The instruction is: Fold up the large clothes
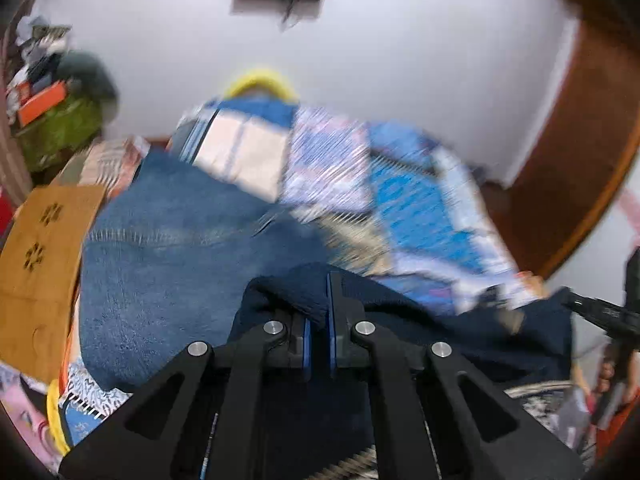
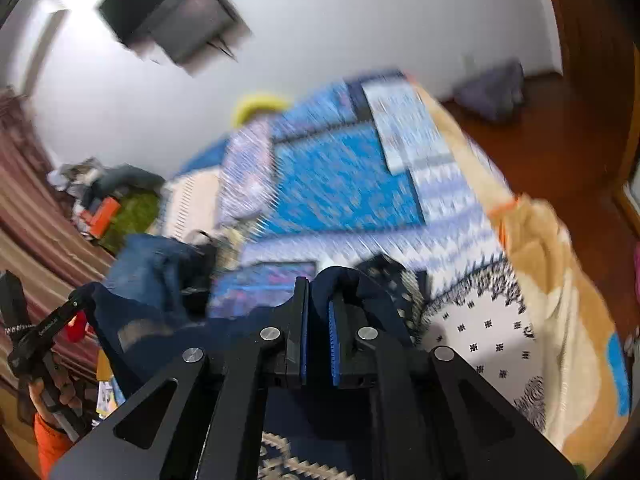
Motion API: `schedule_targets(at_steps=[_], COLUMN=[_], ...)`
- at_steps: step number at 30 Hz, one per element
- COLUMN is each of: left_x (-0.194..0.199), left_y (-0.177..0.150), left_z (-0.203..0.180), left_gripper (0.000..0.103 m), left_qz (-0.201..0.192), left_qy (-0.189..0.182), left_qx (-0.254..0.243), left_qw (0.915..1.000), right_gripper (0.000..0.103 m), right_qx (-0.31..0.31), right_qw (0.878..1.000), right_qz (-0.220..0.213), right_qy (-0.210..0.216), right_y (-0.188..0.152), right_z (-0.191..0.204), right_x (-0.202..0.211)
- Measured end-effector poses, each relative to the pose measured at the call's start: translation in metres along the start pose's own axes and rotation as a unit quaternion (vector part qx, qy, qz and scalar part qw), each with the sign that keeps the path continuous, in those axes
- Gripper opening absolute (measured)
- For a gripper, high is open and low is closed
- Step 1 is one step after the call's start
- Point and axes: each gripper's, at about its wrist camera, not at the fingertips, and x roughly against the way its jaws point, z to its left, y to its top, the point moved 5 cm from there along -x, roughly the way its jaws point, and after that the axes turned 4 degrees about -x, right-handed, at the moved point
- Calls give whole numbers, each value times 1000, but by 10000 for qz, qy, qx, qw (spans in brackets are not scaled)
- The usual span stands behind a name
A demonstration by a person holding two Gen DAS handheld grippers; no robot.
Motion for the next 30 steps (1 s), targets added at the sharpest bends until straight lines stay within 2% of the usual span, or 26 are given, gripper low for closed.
schedule_targets(at_steps=[1,3,6,7,8,10,11,12,13,14,15,16,17,19,23,26,28,30], left_x=[-17,-33,-35,-30,-28,-18,-8,3,17,25,32,40,47,58,57,52,47,35], left_y=[-5,-14,-17,-17,-16,-13,-12,-11,-10,-12,-14,-21,-29,-50,-107,-152,-178,-198], left_z=[11,26,38,37,37,37,36,34,31,30,30,32,33,38,51,63,68,67], left_gripper=[5,5,7,8,13,34,50,60,63,71,81,87,95,96,96,96,96,96], left_qz=[242,435,425,423,427,358,244,103,-60,-124,-146,-156,-176,-159,295,627,779,1072], left_qy=[117,291,146,151,195,393,474,524,568,595,621,647,663,696,542,535,358,-35], left_qx=[147,313,423,411,382,311,284,251,212,187,177,190,215,253,343,608,886,1136], left_qw=[9995,9981,9981,9981,9982,9981,9982,9983,9981,9980,9978,9976,9974,9971,9975,9947,9924,9877], right_gripper=[11,11,11,14,15,17,19,25,39,49,70,83,85,85,85,85,85,85], right_qx=[-127,-331,-316,-345,-393,-509,-477,-344,-257,-151,-67,-24,48,130,-39,-626,-816,-763], right_qw=[9995,9972,9964,9961,9961,9970,9977,9984,9986,9985,9985,9984,9980,9975,9957,9914,9906,9926], right_qz=[291,678,742,740,729,561,459,328,264,186,118,97,129,293,782,1149,1083,930], right_qy=[-16,7,-257,-347,-318,-131,-156,-300,-392,-483,-533,-565,-614,-623,-504,-62,169,147], right_y=[-2,-6,-10,-8,-8,-1,3,4,3,1,-3,-6,-15,-25,-62,-95,-106,-108], right_z=[-9,-23,-36,-41,-42,-46,-47,-46,-44,-43,-42,-42,-42,-46,-58,-67,-65,-61], right_x=[-13,-28,-26,-21,-15,4,14,26,31,39,47,49,53,51,38,32,34,37])
